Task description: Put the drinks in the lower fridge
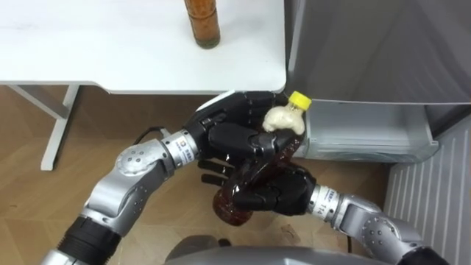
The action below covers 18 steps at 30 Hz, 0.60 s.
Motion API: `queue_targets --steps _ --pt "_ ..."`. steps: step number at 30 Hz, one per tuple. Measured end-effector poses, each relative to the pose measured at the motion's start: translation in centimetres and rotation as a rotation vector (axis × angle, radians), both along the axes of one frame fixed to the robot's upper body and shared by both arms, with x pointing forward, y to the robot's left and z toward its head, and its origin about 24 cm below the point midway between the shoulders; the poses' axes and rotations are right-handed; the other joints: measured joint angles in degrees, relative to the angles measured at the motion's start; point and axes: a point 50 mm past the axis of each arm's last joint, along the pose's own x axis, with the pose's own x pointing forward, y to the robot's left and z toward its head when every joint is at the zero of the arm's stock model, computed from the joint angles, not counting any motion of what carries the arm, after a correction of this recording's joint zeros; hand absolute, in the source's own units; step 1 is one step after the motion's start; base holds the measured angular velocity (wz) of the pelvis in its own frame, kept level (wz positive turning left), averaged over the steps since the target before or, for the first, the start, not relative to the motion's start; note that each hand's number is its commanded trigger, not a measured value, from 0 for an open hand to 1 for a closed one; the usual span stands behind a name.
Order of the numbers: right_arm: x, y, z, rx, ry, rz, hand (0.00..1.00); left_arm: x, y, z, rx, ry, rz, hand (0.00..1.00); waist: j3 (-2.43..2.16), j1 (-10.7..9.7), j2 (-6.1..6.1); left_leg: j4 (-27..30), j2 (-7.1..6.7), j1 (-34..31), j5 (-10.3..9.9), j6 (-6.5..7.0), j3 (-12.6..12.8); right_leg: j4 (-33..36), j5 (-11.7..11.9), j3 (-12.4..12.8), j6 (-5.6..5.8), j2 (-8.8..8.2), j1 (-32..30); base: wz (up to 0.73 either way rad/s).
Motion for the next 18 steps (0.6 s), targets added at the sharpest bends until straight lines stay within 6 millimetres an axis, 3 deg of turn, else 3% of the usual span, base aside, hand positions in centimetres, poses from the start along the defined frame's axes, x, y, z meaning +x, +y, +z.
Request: queue_targets --steps 1,2,3,18 --pt "0.01 0.02 0.00 0.003 0.005 -0.006 0.00 0.01 0.03 0.00 -0.001 0.002 0.005 1.00 0.00 0.3 0.00 0.0 -0.01 0.2 0.0 0.00 0.0 0.0 0.0 0.2 0.00 0.01 0.0 0.00" --pt "0.04 0.12 0.05 0.019 0.014 -0.017 0.89 0.08 0.05 0.06 -0.006 -0.001 0.016 1.00 -0.04 0.5 0.06 0.0 0.02 0.2 0.0 -0.01 -0.1 0.0 0.0 0.0 0.00 0.02 0.0 0.00" --pt "0.06 0.18 0.07 0.025 0.017 -0.022 1.00 0.12 0.07 0.10 -0.008 -0.003 0.022 1.00 -0.05 0.6 0.10 0.0 0.03 0.2 0.0 -0.01 -0.1 0.0 0.0 -0.1 0.00 0.03 0.0 0.00" --pt "0.11 0.62 -0.18 -0.015 0.063 -0.075 1.00 0.65 0.65 0.37 0.018 -0.028 0.113 1.00 -0.21 0.6 0.33 -0.1 0.10 0.4 0.0 -0.01 0.0 0.3 0.0 -0.1 -0.02 0.08 0.0 0.00"
